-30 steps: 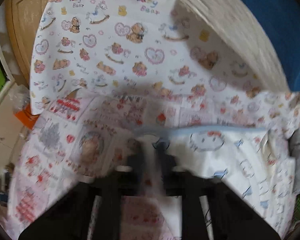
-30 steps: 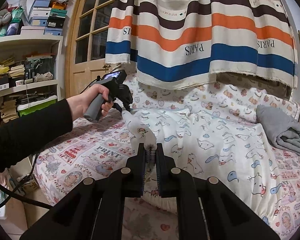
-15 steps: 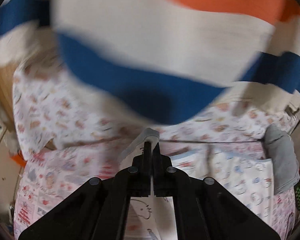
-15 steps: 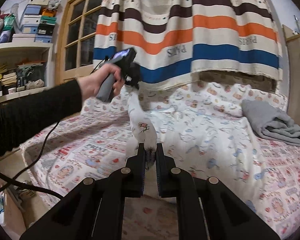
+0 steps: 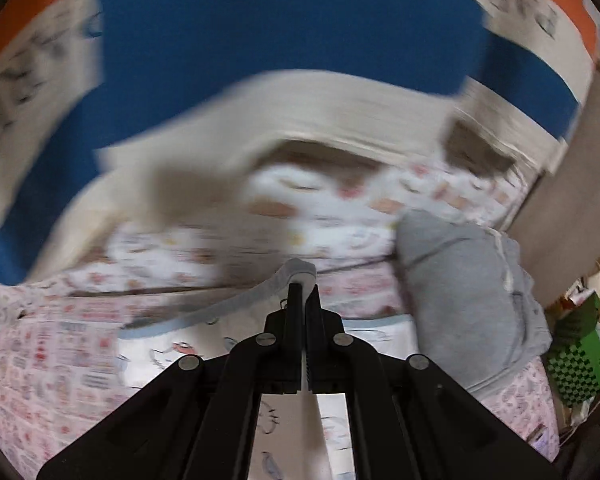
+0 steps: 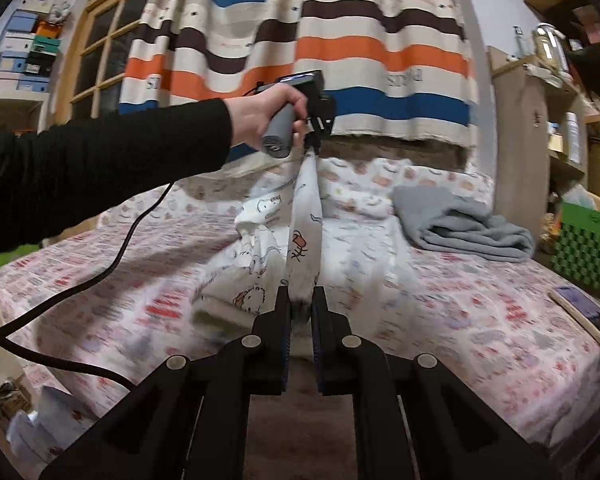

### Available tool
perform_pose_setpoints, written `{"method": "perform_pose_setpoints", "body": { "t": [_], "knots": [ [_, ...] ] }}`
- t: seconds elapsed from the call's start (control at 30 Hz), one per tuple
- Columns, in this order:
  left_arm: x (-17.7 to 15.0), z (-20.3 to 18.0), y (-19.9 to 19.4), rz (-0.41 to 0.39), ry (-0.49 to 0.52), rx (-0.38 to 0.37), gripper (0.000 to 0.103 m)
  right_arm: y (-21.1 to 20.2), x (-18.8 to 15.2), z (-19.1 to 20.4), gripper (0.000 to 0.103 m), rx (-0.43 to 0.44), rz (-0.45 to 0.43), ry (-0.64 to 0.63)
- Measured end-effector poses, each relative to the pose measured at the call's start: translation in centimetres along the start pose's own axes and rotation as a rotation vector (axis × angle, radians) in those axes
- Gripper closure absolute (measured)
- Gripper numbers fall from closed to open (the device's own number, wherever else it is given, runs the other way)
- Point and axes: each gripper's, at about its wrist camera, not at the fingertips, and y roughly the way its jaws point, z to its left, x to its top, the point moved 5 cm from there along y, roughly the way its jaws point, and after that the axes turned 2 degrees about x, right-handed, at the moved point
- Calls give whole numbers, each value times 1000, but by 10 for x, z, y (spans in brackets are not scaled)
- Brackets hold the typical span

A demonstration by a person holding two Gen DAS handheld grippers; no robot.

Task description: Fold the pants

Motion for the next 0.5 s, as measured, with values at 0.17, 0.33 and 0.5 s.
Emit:
{"method": "perform_pose_setpoints", "body": {
  "t": [0.17,0.33,0.5],
  "knots": [
    [-6,-48,25,30,29,-25,102,2,-10,-29,94,-32,28,40],
    [-18,-76,58,82,50,-27,102,2,-21,-49,94,-31,52,73],
    [-33,-86,81,127,42,-54,102,2,-24,-53,94,-13,48,64]
  ]
}}
